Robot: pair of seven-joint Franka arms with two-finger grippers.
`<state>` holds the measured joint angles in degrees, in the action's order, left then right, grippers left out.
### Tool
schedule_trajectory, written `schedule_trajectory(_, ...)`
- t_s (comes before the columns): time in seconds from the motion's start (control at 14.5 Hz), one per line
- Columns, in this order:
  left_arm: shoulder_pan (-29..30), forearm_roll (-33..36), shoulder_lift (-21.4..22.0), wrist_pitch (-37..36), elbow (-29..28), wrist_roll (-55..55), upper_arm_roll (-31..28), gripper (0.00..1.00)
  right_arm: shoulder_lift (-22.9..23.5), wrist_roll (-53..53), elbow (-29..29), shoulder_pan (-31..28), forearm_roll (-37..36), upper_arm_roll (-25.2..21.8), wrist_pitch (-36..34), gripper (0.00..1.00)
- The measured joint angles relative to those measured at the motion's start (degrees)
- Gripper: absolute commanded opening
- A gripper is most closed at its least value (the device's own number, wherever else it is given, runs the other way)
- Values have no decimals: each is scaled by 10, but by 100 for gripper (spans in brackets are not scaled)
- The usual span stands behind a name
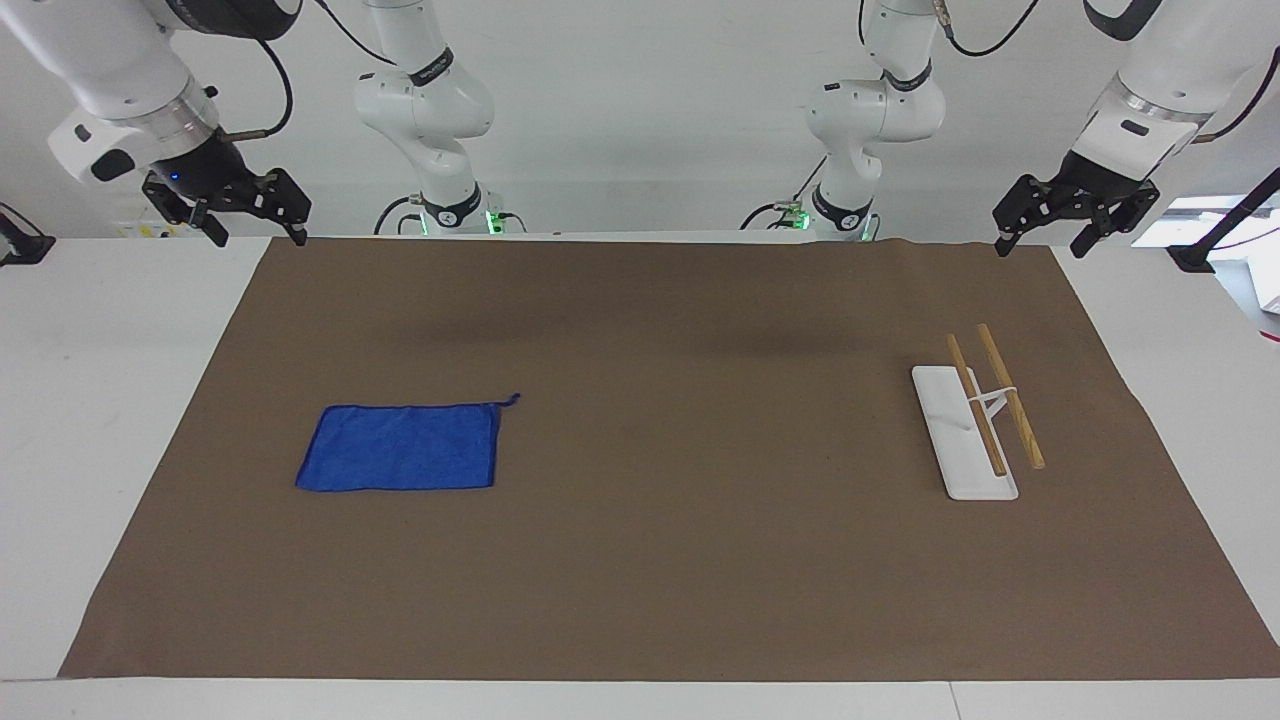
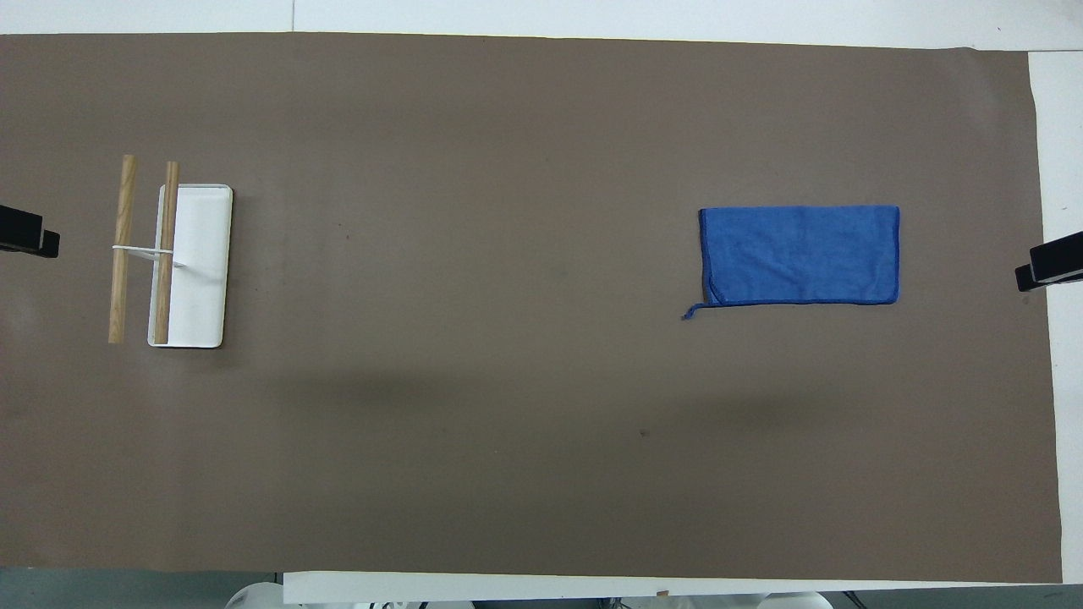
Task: Right arm passes towel to left arm to hang
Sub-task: 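Reach the right gripper down toward the blue towel's edge, then grasp the blue towel's edge with the right gripper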
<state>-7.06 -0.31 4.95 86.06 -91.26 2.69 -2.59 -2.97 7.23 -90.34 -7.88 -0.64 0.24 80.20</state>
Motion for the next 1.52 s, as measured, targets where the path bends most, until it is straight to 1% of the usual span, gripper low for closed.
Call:
schedule_trajectory(0.14, 0, 0, 0, 0, 0, 0, 0, 100, 0, 0, -1, 1, 2, 1, 10, 100)
schedule_trajectory(0.28, 0, 0, 0, 0, 0, 0, 0, 100, 0, -2, -10, 11, 4, 1, 48, 100)
schedule_trajectory(0.41, 0, 0, 0, 0, 0, 0, 0, 100, 10, -22, -27, 40, 4, 2, 92, 100)
schedule_trajectory(0.55, 0, 0, 0, 0, 0, 0, 0, 100, 40, -55, -48, 75, 4, 3, 156, 100)
schedule_trajectory(0.69, 0, 0, 0, 0, 0, 0, 0, 100, 78, -70, -84, 96, 4, 4, 240, 100)
schedule_trajectory(0.9, 0, 0, 0, 0, 0, 0, 0, 100, 112, -72, -169, 94, 4, 1, 369, 100)
schedule_trajectory(1.11, 0, 0, 0, 0, 0, 0, 0, 100, 128, -71, -235, 77, 4, 0, 442, 100)
schedule_trajectory(1.31, 0, 0, 0, 0, 0, 0, 0, 100, 156, -67, -261, 70, 4, -1, 483, 99)
schedule_trajectory(1.52, 0, 0, 0, 0, 0, 0, 0, 100, 189, -59, -277, 68, 4, -1, 534, 92)
